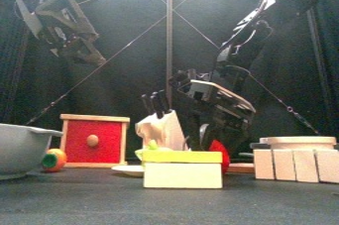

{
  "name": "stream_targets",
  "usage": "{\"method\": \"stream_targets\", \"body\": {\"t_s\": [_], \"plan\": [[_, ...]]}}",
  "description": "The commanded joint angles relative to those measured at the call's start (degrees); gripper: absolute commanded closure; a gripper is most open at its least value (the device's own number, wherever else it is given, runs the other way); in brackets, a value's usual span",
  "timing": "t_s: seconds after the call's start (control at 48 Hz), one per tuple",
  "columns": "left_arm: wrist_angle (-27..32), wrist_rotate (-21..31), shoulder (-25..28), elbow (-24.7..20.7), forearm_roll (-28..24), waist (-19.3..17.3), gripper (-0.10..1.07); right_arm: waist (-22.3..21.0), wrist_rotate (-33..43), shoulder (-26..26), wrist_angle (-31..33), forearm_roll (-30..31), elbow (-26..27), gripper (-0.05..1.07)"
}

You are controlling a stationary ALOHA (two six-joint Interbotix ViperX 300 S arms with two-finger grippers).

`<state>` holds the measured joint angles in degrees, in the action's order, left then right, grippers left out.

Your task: Grab apple

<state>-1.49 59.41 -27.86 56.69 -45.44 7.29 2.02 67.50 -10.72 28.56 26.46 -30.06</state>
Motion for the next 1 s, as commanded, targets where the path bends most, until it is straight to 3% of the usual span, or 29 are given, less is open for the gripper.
{"method": "stream_targets", "body": {"t_s": [0.0, 0.271, 0.979], "plan": [[-0.26, -0.09, -0.18, -0.7, 0.09, -0.18, 0.11, 0.0, -0.09, 1.05, -0.18, 0.18, 1.14, 0.12], [-0.26, -0.09, -0.26, -0.7, 0.09, -0.18, 0.11, 0.0, -0.09, 1.23, -0.09, -0.09, 1.49, 0.26], [-0.26, -0.09, -0.26, -0.7, 0.09, -0.18, 0.11, 0.97, -0.26, 2.55, 0.18, 0.26, 3.43, 0.26]]}}
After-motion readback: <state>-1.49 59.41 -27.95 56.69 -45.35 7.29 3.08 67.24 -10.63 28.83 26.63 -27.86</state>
